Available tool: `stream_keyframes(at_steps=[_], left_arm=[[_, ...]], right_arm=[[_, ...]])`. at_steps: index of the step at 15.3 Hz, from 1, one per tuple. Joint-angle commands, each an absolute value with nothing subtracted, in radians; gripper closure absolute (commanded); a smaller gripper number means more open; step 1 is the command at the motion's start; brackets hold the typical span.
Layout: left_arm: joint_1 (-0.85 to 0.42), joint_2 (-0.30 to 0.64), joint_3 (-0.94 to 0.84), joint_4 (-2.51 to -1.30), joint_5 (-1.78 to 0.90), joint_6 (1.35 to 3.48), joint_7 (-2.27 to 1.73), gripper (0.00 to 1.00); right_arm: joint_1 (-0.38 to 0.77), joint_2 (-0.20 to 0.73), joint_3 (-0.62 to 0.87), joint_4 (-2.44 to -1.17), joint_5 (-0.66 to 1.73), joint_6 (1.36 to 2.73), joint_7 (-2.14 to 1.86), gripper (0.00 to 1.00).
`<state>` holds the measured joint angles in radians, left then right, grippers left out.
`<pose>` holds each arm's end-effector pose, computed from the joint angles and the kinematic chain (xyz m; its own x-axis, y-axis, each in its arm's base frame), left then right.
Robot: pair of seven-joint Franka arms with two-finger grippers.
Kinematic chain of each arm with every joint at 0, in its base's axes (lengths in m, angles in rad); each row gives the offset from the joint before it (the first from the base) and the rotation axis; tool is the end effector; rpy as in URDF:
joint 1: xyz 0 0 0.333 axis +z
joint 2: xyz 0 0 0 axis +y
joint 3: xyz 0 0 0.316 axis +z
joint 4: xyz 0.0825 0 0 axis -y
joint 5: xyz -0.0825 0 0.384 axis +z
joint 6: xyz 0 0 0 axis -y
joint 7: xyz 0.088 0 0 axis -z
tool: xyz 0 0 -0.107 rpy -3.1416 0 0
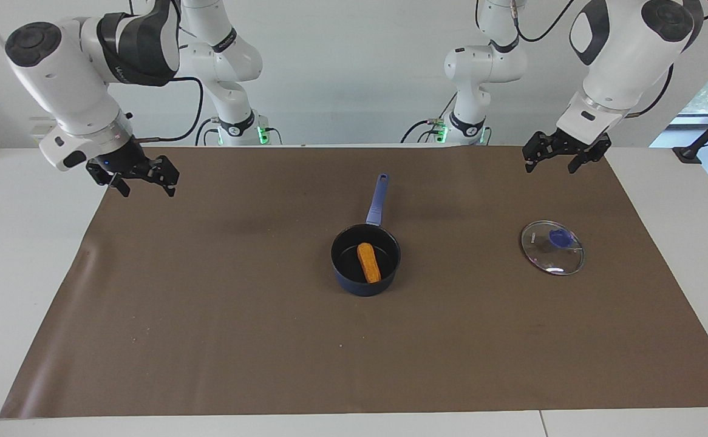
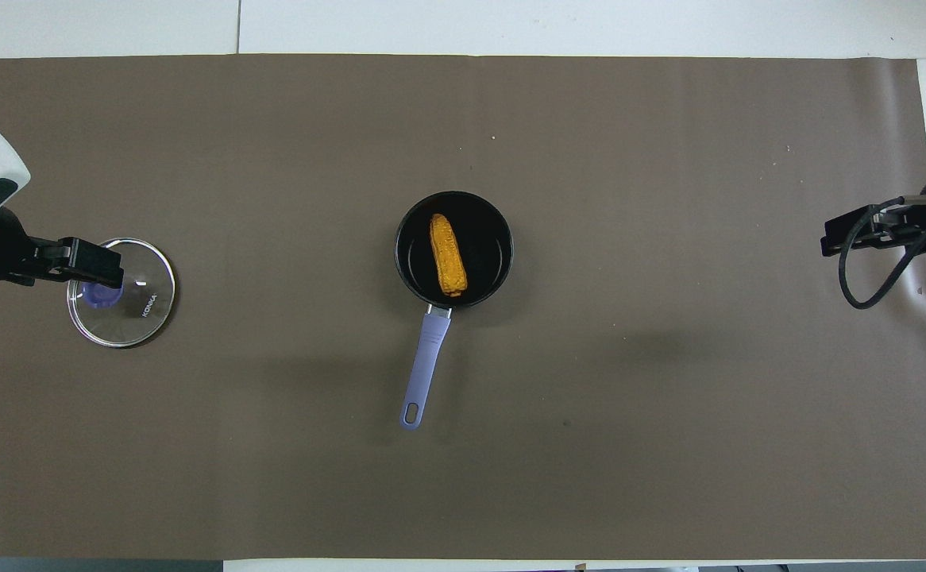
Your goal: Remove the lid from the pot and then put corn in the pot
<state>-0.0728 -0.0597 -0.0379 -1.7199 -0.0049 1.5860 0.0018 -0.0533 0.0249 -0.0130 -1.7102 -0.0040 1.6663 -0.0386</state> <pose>0.5298 -0.0600 0.5880 0.9910 -0.1117 -0.0742 -0.1118 -0.9937 0.0028 0.5618 -0.0376 0.5526 0.9973 -0.0272 -0.0689 -0.0271 -0.9996 0.0016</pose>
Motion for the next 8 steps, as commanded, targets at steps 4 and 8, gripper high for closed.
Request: stream_keyframes(at_steps=[4,8], left_arm=[[-0.072,-0.058,-0.038,-1.706,-0.017,1.597,-0.021,0.00],[-0.071,-0.060,-0.035,-1.712,-0.017,1.600,-0.018,0.00]], right_arm=[[-0.055,0.012,-0.005,-1.690,-0.011,1.629,-0.057,0.00],[-0.055,0.012,-0.005,-1.693,-0.011,1.635,-0.057,0.00]])
